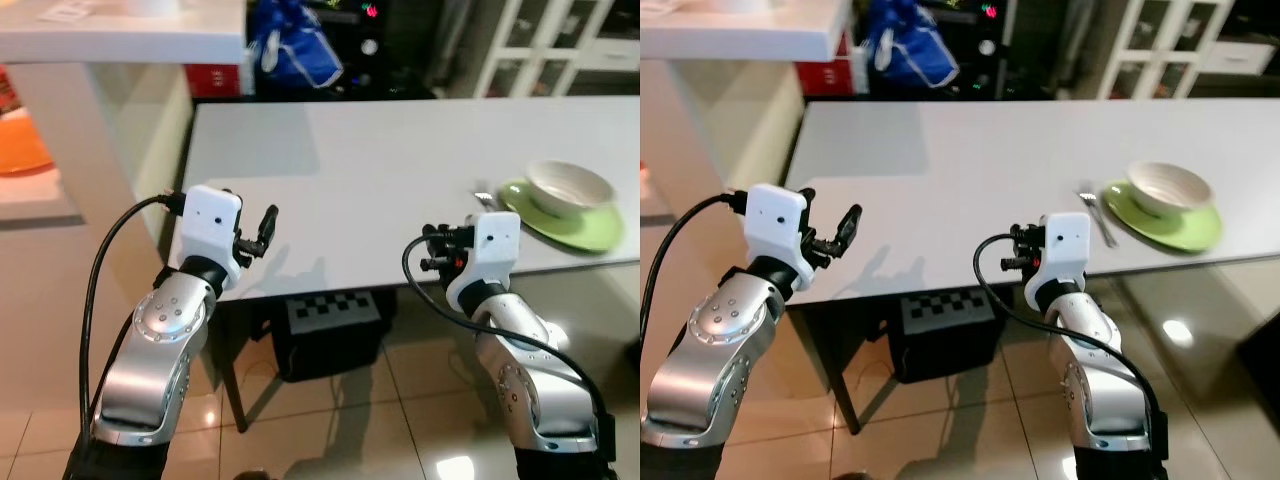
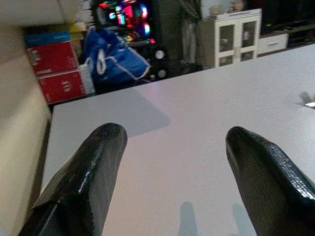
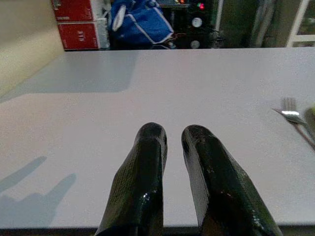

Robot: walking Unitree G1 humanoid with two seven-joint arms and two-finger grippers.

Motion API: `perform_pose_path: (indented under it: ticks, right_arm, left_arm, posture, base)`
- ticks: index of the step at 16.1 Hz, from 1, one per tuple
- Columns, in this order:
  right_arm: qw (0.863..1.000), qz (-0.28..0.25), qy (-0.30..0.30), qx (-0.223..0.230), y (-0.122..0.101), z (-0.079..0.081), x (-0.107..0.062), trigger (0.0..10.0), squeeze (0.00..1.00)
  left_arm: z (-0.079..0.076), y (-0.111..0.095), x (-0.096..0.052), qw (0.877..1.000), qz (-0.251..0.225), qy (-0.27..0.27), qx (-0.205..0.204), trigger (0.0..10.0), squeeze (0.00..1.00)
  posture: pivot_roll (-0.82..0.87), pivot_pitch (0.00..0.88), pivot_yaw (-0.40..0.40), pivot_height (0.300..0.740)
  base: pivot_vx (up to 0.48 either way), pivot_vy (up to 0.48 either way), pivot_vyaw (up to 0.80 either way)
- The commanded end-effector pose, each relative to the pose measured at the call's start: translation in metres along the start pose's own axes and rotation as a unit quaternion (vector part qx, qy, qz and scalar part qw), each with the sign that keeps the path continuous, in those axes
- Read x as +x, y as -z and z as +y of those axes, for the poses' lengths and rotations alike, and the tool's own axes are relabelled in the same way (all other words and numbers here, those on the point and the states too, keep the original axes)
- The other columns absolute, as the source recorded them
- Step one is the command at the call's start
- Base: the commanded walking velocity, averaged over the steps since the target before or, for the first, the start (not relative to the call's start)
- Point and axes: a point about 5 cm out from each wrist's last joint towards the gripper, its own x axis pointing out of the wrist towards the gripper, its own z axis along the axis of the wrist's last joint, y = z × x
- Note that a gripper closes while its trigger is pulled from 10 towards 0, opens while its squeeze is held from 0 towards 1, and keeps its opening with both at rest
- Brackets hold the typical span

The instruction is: Setting the table

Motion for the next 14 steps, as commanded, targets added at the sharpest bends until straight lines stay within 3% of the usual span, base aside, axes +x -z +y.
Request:
perform_pose_path:
  ticks: [1,4,14]
  right_arm:
    - [1.0,0.007,-0.002,0.005,0.001,0.0,0.0,10.0,0.0]
    - [1.0,0.016,-0.021,-0.008,0.006,0.006,-0.001,10.0,0.0]
    - [0.999,0.024,-0.025,0.009,0.01,0.007,0.003,10.0,0.0]
  left_arm:
    - [0.001,-0.004,-0.003,1.0,-0.004,0.0,0.004,10.0,0.0]
    - [0.011,0.007,-0.017,1.0,0.021,-0.008,0.016,10.0,0.0]
    - [0.014,0.006,-0.015,0.999,0.023,-0.016,0.02,10.0,0.0]
  posture:
    - [0.05,0.0,-0.02,0.74]
    - [0.06,0.0,-0.025,0.74]
    - [0.08,0.0,-0.024,0.74]
  base:
    - [0.0,0.27,0.0]
    - [0.0,0.316,0.0]
    - [0.0,0.337,0.0]
